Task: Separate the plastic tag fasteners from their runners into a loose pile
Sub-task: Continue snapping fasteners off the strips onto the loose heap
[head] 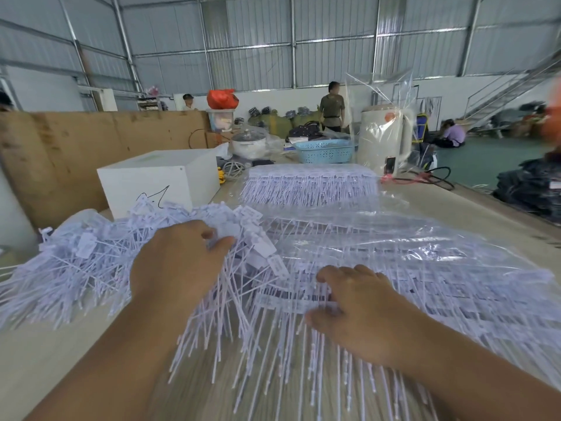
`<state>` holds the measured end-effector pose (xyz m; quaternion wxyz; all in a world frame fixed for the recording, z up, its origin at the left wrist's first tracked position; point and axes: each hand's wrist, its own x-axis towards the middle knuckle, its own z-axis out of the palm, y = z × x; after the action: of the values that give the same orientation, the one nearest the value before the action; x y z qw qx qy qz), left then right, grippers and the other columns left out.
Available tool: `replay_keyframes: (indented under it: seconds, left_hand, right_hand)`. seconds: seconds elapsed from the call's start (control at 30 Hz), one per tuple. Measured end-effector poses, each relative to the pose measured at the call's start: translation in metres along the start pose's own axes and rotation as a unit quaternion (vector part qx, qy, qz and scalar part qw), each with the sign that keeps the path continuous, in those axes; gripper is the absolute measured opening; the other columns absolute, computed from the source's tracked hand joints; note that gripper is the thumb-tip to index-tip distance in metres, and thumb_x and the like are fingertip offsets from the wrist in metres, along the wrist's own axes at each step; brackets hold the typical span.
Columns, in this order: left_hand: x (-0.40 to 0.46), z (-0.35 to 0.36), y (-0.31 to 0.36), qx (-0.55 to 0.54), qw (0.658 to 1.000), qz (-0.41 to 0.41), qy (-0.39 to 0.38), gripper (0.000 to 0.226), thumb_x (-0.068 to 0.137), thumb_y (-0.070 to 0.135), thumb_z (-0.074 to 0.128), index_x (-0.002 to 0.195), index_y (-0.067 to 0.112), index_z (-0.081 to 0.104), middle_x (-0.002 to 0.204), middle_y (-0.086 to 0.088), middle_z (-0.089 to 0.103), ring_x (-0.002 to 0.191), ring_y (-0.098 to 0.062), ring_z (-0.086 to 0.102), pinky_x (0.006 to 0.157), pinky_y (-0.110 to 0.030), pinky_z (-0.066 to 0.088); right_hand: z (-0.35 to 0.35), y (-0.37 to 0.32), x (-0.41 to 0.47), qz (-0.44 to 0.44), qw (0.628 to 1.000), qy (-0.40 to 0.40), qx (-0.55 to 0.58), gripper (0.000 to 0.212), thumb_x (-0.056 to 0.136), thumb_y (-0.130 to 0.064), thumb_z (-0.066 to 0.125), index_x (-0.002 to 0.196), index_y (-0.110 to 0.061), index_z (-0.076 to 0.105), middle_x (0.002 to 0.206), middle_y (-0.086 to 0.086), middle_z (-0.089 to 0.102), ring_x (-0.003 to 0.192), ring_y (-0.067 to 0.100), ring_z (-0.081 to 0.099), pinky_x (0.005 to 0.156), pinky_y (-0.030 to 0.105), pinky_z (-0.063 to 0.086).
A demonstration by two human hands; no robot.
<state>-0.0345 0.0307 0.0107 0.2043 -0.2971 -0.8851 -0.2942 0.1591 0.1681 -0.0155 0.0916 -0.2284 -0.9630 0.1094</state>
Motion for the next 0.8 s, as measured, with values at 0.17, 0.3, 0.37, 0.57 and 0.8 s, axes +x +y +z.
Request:
replay_keyframes:
  seconds: [0.17,0.3,0.37,0.57,0.8]
  left_hand:
    - [0.003,0.003,-0.005,-0.035,0.999,-0.013,0.012,0.041,0.077,0.051,0.073,0.062,0.02,0.051,0.059,0.002,0.057,0.06,-0.017,0.054,0.053,-0.028,0.037]
    - [0.001,0.011,-0.008,-0.078,0.996,0.022,-0.027,0.038,0.087,0.039,0.068,0.065,0.019,0.046,0.057,-0.003,0.053,0.056,-0.02,0.052,0.053,-0.029,0.039]
    - [0.002,0.013,-0.008,-0.11,0.993,0.029,-0.037,0.036,0.086,0.039,0.069,0.065,0.019,0.047,0.058,-0.002,0.053,0.055,-0.019,0.051,0.052,-0.028,0.038]
    - [-0.004,0.014,-0.001,-0.111,0.988,0.096,-0.042,0.022,0.087,0.044,0.064,0.073,0.028,0.061,0.076,0.009,0.058,0.069,-0.007,0.056,0.063,-0.031,0.048]
    - [-0.017,0.011,0.013,-0.111,0.981,0.157,-0.019,0.011,0.084,0.034,0.069,0.094,0.029,0.065,0.091,0.012,0.051,0.076,-0.01,0.053,0.07,-0.029,0.043]
  right_hand:
    - [-0.008,-0.003,-0.005,0.003,1.0,0.004,0.02,0.051,0.088,-0.049,0.056,0.13,-0.028,0.036,0.096,-0.011,0.048,0.093,0.013,0.035,0.083,0.029,0.025]
    - [-0.011,-0.002,-0.007,-0.011,1.0,0.008,0.023,0.038,0.088,-0.036,0.057,0.121,-0.027,0.041,0.093,-0.01,0.047,0.078,0.003,0.028,0.069,0.026,0.021]
    - [-0.01,-0.001,-0.007,-0.03,0.999,0.015,0.01,0.03,0.088,-0.033,0.057,0.114,-0.026,0.044,0.087,-0.013,0.044,0.076,-0.004,0.025,0.072,0.026,0.022]
    - [-0.008,-0.003,-0.003,-0.059,0.995,0.046,-0.063,0.023,0.087,-0.022,0.054,0.11,-0.026,0.053,0.087,-0.01,0.049,0.093,0.012,0.042,0.092,0.034,0.031]
    - [-0.009,-0.004,-0.003,-0.051,0.99,0.081,-0.103,0.042,0.083,-0.021,0.05,0.124,-0.029,0.056,0.097,-0.004,0.043,0.102,0.02,0.037,0.092,0.036,0.028]
